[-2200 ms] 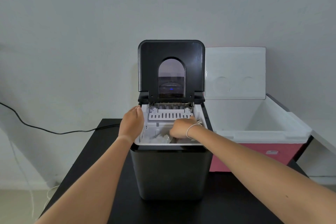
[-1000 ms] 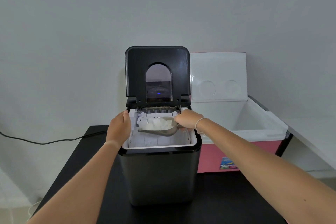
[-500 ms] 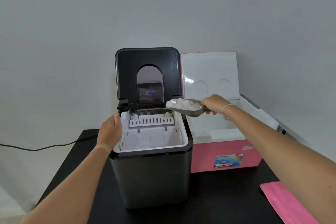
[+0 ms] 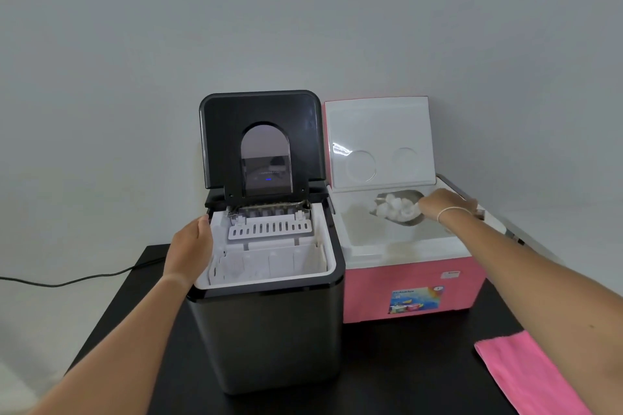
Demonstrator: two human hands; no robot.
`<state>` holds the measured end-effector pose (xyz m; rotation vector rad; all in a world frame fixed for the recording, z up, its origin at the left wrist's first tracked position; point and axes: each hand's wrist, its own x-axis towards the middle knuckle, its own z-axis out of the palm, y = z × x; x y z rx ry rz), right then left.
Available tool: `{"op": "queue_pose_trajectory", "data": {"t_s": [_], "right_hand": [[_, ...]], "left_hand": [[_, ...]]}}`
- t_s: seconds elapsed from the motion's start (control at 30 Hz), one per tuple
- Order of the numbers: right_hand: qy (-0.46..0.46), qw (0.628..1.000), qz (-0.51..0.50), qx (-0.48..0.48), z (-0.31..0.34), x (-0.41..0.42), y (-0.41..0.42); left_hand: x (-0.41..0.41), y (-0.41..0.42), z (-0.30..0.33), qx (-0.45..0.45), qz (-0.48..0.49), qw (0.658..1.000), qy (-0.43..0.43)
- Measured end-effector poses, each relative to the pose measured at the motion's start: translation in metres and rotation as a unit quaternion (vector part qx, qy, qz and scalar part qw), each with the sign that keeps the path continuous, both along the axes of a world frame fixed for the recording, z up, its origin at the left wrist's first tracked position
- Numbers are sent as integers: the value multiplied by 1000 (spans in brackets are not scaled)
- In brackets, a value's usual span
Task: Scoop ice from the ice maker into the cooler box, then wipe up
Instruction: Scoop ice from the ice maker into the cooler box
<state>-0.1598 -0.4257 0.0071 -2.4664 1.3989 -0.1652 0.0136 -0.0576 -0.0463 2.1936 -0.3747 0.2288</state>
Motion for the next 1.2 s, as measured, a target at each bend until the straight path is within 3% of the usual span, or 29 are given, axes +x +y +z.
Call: {"op": "queue_pose_trajectory", "data": {"t_s": [0.2, 0.4, 0.5, 0.63, 0.77, 0.83, 0.93, 1.03, 1.2], "right_hand": [[81, 975, 73, -194, -32, 3, 3], [43, 938, 138, -314, -41, 3, 2], [-7, 947, 106, -303, -33, 4, 4], [-155, 964, 66, -208, -7, 12, 16], [-240, 950, 140, -144, 24, 22, 54], [-204, 943, 220, -146, 35, 27, 80], [-48, 928, 329, -171, 41, 37, 120], [75, 899, 364, -231, 38, 45, 158], [234, 815, 377, -374, 9, 62, 208]], "left_hand": [[-3, 0, 2, 3, 3, 1000, 3], [-2, -1, 4, 16, 7, 1000, 4], [-4, 0, 5, 20, 3, 1000, 7], [-5, -1, 7, 22, 0, 1000, 7], [-5, -1, 6, 14, 0, 1000, 14], [-6, -1, 6, 10, 0, 1000, 16], [-7, -1, 6, 10, -2, 1000, 19], [-8, -2, 6, 7, -4, 1000, 21], [-8, -1, 7, -12, -11, 1000, 23]]}}
